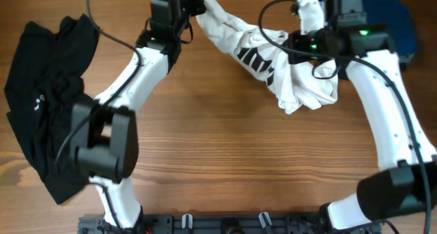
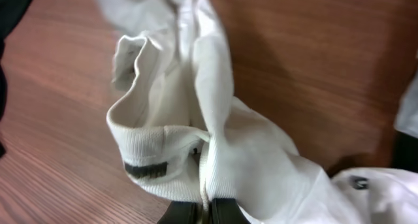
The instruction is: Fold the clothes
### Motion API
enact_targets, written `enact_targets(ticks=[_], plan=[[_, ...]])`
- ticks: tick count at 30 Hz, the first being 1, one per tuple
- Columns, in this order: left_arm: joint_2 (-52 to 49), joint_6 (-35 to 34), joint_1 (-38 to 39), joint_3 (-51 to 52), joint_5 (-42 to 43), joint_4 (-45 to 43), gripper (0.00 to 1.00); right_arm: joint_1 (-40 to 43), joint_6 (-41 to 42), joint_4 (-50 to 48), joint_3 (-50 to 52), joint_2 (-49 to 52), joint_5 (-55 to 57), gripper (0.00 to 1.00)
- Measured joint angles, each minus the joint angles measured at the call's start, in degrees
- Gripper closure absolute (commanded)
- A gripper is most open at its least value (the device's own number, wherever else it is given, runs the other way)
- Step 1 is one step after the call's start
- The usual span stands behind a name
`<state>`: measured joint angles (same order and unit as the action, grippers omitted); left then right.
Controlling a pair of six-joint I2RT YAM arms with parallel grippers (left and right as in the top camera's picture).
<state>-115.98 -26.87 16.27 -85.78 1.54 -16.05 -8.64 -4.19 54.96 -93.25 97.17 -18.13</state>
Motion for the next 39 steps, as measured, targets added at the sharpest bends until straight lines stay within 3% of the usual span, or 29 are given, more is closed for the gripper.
enact_targets(ticks=[2,5,10,15,20,27,33,39], plan=[[-3.04,0.35,-0.39,0.0,-0.24,-1.4,0.32,-0.59,0.04,-0.15,0.09,0.81,0.0,0.96],[-6.71,0.46,-1.84,0.04,-0.42,-1.18,0.0,-0.98,0.26,-0.22,0.11,1.31,0.02,0.96],[-6.14,0.52,-5.51,0.04,0.28,3.74,0.0,-2.38,0.46,-0.85,0.11,1.31,0.2,0.96],[-0.85,0.5,-12.94,0.09,5.81,17.14,0.0,-5.35,0.46,-0.9,0.11,1.36,0.22,0.92],[9.57,0.5,-22.95,-0.09,13.92,33.09,0.0,-9.55,1.03,0.83,0.11,2.75,0.22,0.37],[20.35,1.92,-31.43,-0.13,19.56,47.34,0.0,-18.62,1.42,5.16,0.11,4.79,0.28,0.11],[21.05,6.67,-28.92,-0.13,21.03,57.24,0.01,-16.39,4.42,5.09,0.11,4.74,4.31,0.09],[20.13,13.16,-17.88,-0.11,21.27,69.26,0.08,-7.08,6.32,5.07,0.11,4.74,6.38,0.09]])
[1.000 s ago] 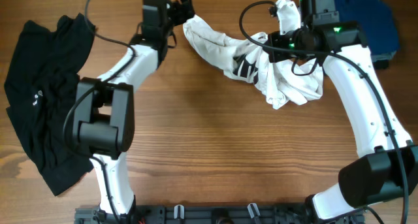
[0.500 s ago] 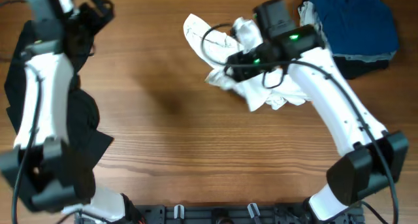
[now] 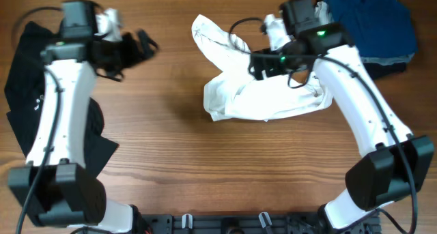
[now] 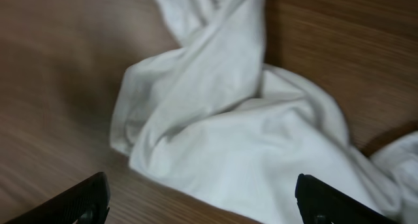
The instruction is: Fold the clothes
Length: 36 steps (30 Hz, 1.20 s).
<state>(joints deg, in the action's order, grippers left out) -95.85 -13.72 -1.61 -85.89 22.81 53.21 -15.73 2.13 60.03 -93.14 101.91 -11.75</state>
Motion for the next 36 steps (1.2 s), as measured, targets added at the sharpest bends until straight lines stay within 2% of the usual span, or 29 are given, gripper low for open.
enact_targets(ticks=[3,6,14,18,22,27,33,36], plan=[[-1.55,1.55,6.56,0.02,-0.2,3.17,0.14,3.21,0.42,-0.46,0.0,0.0,0.04,0.09],[-3.69,1.11,12.17,0.79,-0.48,2.95,0.14,5.4,0.66,-0.83,0.0,0.0,0.04,0.09],[-11.78,-6.67,25.59,8.28,-5.44,-5.33,0.21,7.04,0.68,-0.9,0.0,0.0,0.02,0.09],[-14.32,-9.03,30.32,8.81,-8.79,-6.19,0.24,7.04,0.66,-0.76,0.0,0.0,0.02,0.09],[-15.47,-11.82,32.17,8.81,-12.07,-5.7,0.31,7.04,0.66,-0.22,0.0,0.0,0.02,0.09],[-16.72,-15.19,31.93,8.81,-14.03,-5.95,0.54,7.04,0.66,-0.2,0.0,0.0,0.02,0.08],[-16.81,-20.5,31.93,10.38,-14.86,-10.86,0.65,7.04,0.63,-0.26,0.0,0.0,0.02,0.07],[-16.81,-22.67,31.93,13.07,-14.82,-15.19,0.66,7.04,0.63,-0.33,0.0,0.0,0.02,0.07]])
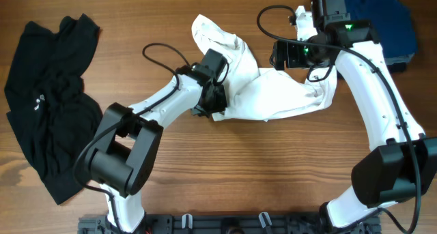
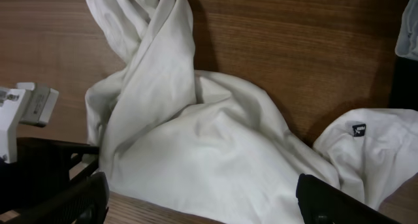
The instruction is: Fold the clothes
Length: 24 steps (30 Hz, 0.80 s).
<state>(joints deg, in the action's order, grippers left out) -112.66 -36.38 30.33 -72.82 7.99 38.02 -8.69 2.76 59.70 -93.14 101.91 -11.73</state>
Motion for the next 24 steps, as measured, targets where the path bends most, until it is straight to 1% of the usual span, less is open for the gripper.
enact_targets(ticks=[2,4,9,17,24], plan=[[0.0,-0.87,-0.02,1.7,0.44,-2.56,0.68,0.0,0.0,-0.15,0.0,0.0,0.0,0.07],[0.22,-1.55,-0.13,2.38,1.33,-4.31,0.73,0.0,-0.02,-0.26,0.0,0.0,0.0,0.07],[0.22,-2.78,-0.26,2.89,2.36,-5.09,0.96,0.0,0.0,-0.42,0.0,0.0,0.0,0.08],[0.2,-3.17,-1.42,3.13,3.74,-4.13,0.96,0.0,0.0,-0.52,0.0,0.0,0.0,0.07],[0.61,-1.6,-8.46,3.08,5.92,3.41,0.96,0.0,0.0,-0.5,0.0,0.0,0.0,0.07]])
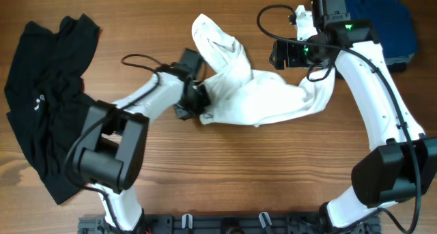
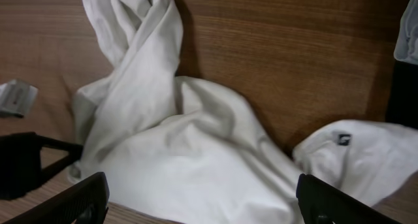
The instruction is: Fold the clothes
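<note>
A crumpled white garment [image 1: 259, 97] lies mid-table, one twisted part [image 1: 212, 33] reaching toward the far edge. At its left edge is my left gripper [image 1: 196, 101], shut on the cloth and lying low on the table; the right wrist view shows it as well [image 2: 29, 162]. My right gripper [image 1: 278, 55] hangs above the garment's right part, jaws wide open and empty. From that wrist, the gripper [image 2: 200, 196] has the white cloth [image 2: 189, 159] spread below it, and a small label [image 2: 339, 138] shows on a fold.
A black garment [image 1: 51, 97] lies heaped along the table's left side. A dark blue garment [image 1: 382, 22] sits at the far right corner. Bare wood [image 1: 239, 179] runs along the front of the table.
My left gripper has moved left with the garment's lower-left edge, and the white cloth is now stretched out longer and flatter. My right gripper is still open in the same place.
At first both grippers held the white garment up near the far edge. Then it lay on the table, my left arm was over by the black garment and my right gripper was open. Later my left gripper was at the garment's left edge, and now holds it further left.
</note>
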### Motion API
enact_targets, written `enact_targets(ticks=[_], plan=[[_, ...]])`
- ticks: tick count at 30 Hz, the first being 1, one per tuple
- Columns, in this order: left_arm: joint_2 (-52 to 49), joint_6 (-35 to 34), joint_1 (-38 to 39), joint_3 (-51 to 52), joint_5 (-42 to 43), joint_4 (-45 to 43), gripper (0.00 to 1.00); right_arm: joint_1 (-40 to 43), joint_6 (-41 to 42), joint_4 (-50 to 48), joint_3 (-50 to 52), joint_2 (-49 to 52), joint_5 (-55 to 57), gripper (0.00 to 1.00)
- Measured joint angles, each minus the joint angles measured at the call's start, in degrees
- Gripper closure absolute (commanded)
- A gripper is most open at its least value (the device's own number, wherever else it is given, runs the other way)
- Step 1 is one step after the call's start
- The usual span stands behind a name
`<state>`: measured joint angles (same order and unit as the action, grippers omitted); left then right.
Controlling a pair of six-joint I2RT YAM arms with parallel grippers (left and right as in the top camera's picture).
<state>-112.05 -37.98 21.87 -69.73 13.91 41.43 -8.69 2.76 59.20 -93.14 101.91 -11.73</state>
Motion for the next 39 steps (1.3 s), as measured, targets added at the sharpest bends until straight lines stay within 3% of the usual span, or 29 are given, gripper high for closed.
enact_targets(ticks=[14,24,32,39], plan=[[0.31,10.73,-15.17,0.04,-1.2,11.63,0.96,0.0,0.02,1.68,0.0,0.0,0.0,0.08],[0.31,13.94,-23.39,0.04,-2.32,12.39,0.96,-0.83,0.85,3.32,0.52,0.0,-2.51,0.09],[0.37,14.56,-23.28,0.07,-2.8,12.2,0.96,-12.15,-1.64,-9.88,10.14,0.28,-7.87,0.08],[0.42,14.62,-23.21,0.07,-2.99,12.17,0.96,-22.67,-2.03,-19.08,11.41,3.67,-7.37,0.1]])
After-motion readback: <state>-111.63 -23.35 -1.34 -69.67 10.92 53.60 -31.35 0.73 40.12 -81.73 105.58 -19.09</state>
